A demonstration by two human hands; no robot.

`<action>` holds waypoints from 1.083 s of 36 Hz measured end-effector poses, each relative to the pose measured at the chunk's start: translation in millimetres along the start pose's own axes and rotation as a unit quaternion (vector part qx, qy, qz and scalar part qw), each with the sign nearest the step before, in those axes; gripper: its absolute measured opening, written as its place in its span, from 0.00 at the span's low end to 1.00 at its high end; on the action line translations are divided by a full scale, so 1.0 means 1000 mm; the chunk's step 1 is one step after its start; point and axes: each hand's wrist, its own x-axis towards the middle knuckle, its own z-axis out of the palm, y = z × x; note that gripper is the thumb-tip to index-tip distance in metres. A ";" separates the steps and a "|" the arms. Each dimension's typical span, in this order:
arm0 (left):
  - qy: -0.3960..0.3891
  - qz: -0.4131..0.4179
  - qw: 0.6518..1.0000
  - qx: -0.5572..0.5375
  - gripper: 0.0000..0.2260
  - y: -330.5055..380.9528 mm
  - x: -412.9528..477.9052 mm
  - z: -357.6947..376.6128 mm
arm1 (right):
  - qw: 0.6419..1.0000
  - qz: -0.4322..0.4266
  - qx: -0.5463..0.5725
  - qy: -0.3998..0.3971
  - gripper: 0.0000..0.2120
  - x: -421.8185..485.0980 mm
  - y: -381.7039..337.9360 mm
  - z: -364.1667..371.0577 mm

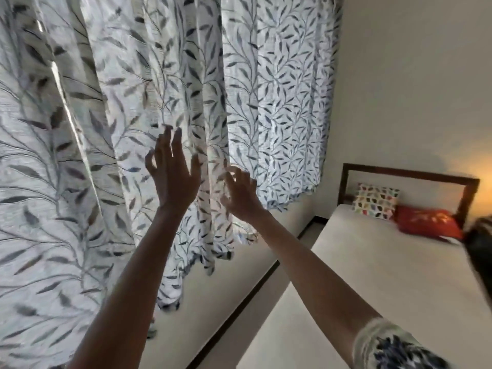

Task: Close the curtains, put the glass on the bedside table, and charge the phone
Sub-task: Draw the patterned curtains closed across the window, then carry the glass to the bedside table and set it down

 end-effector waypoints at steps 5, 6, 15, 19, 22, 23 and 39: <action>-0.082 0.030 0.996 -0.036 0.25 0.049 -0.062 0.047 | 0.995 0.095 -0.022 -0.030 0.21 -0.073 0.075 -0.016; -0.101 0.029 0.993 -0.045 0.25 0.059 -0.076 0.056 | 0.992 0.118 -0.032 -0.043 0.22 -0.088 0.089 -0.019; -0.229 0.046 0.965 -0.122 0.22 0.139 -0.200 0.101 | 0.955 0.277 -0.069 -0.076 0.18 -0.227 0.189 -0.060; -0.293 0.037 0.946 -0.136 0.23 0.153 -0.246 0.122 | 0.933 0.341 -0.073 -0.091 0.18 -0.275 0.221 -0.067; -0.357 0.018 0.923 -0.142 0.23 0.163 -0.278 0.140 | 0.916 0.379 -0.074 -0.107 0.18 -0.308 0.243 -0.064; -0.375 0.015 0.916 -0.144 0.24 0.165 -0.289 0.147 | 0.911 0.389 -0.074 -0.115 0.18 -0.319 0.250 -0.062; -0.629 0.088 0.761 -0.134 0.28 0.187 -0.483 0.254 | 0.741 0.640 0.080 -0.188 0.27 -0.518 0.335 0.004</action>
